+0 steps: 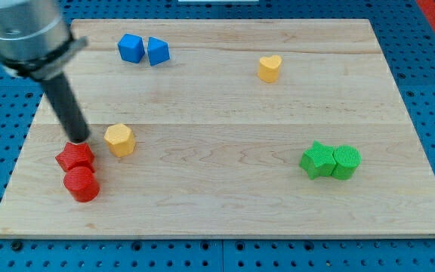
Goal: Place the red star in between the red circle and yellow hexagon to form a diagonal line
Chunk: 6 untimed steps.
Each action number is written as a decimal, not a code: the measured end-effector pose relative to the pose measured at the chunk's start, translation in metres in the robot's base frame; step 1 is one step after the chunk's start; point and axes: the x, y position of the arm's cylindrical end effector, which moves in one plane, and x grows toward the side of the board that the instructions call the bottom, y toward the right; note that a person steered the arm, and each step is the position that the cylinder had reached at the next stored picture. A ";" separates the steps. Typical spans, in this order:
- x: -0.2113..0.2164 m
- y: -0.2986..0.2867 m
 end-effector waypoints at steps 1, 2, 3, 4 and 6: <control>0.027 -0.048; 0.056 -0.037; 0.056 0.016; 0.043 0.017; 0.010 0.012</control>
